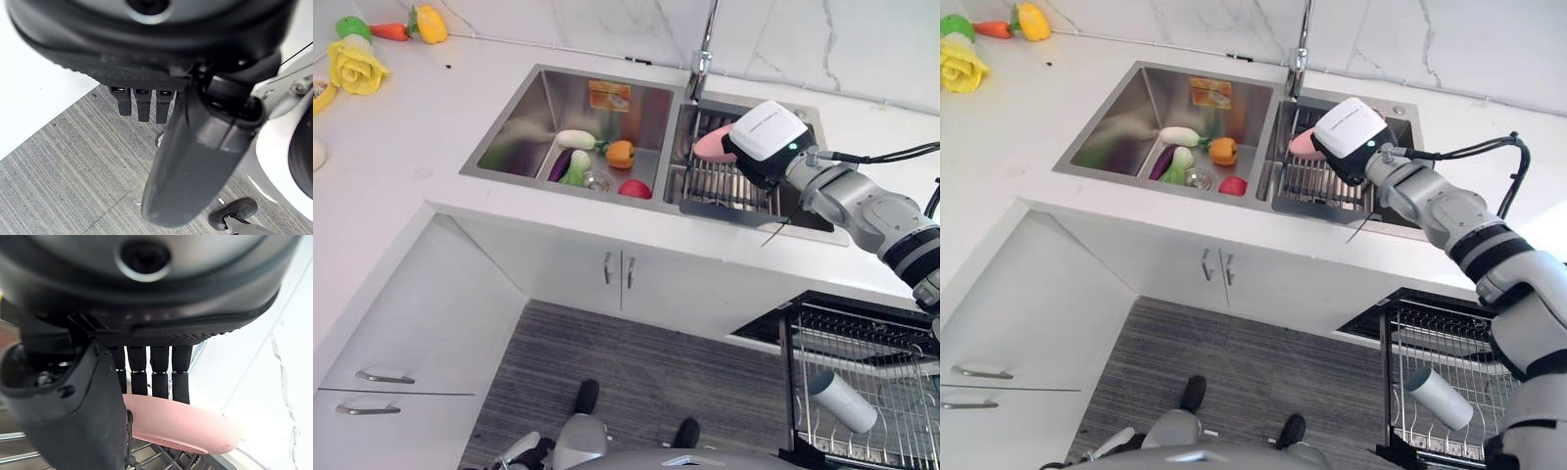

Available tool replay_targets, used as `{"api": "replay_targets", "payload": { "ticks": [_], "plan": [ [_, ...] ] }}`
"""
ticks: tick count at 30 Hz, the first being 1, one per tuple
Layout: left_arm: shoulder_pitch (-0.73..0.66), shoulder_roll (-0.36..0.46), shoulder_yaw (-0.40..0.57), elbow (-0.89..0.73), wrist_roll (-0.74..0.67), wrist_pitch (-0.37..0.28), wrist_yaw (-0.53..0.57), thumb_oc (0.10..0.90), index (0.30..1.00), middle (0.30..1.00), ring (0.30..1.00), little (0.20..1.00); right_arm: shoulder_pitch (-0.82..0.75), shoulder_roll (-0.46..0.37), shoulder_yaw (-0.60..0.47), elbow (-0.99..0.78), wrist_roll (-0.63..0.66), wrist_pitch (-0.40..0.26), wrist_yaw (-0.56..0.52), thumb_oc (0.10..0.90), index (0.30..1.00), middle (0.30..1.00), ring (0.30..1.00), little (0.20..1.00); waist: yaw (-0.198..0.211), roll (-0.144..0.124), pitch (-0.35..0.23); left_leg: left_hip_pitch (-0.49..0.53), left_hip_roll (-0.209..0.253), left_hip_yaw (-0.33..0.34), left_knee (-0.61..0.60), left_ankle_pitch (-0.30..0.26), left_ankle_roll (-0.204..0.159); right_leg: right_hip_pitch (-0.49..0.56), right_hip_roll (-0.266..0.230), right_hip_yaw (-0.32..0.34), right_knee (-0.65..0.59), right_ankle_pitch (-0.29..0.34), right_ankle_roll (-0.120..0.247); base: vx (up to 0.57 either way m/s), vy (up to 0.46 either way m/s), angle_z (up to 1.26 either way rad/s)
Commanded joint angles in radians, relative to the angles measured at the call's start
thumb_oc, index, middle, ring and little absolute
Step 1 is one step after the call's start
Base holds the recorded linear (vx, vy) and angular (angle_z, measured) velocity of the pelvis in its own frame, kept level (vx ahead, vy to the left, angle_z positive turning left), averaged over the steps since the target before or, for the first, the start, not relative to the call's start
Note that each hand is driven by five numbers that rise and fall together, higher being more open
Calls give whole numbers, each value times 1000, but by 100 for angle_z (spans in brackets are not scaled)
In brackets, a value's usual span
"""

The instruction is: Place the dishes in the dishwasher.

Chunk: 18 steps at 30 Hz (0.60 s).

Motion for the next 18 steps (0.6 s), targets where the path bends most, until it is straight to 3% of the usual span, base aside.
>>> {"api": "replay_targets", "payload": {
  "ticks": [1, 6, 9, 11, 16, 18],
  "plan": [
    [7, 0, 49, 120, -9, 17, 14, 800, 900, 900, 900, 900, -127, -251, -24, -324, -3, -16, -115, 400, 300, 300, 300, 300, -23, -31, -130, 131, -14, 106, 42, -186, 27, 38, -65, 29, 24, -72, 51, -145, 109, -1],
    [-9, -17, 53, 122, 3, 16, 13, 800, 900, 900, 900, 900, -64, -329, -114, -466, 1, -28, -133, 400, 300, 300, 300, 300, -68, -20, -148, 154, -20, 138, 37, -192, 38, 32, -74, 61, 30, -61, 60, -48, 61, -16],
    [-13, -14, 63, 112, 19, 4, 3, 800, 900, 900, 900, 900, 79, -412, -274, -569, 11, -33, -170, 400, 300, 300, 300, 300, -107, -6, -157, 173, -21, 167, 29, -196, 45, 20, -78, 86, 37, -51, 69, -26, 40, -31],
    [-11, -2, 59, 110, 22, 1, 3, 800, 900, 900, 900, 900, 149, -411, -336, -590, 0, -31, -175, 400, 300, 300, 300, 300, -105, -9, -158, 180, -21, 177, 26, -198, 48, 15, -78, 97, 38, -49, 70, -17, 31, -25],
    [-2, -1, 72, 100, 22, -12, 0, 800, 900, 900, 900, 900, 271, -435, -450, -656, -22, -30, -195, 400, 300, 300, 300, 300, -144, 6, -162, 213, -21, 229, 22, -212, 58, 0, -77, 149, 40, -38, 76, -4, 20, -47],
    [-1, -5, 73, 96, 21, -15, -2, 800, 900, 900, 900, 900, 368, -445, -550, -693, -21, -28, -203, 400, 300, 300, 300, 300, -159, 10, -164, 222, -19, 244, 20, -214, 60, -4, -74, 165, 42, -37, 76, -13, 4, -41]
  ]
}}
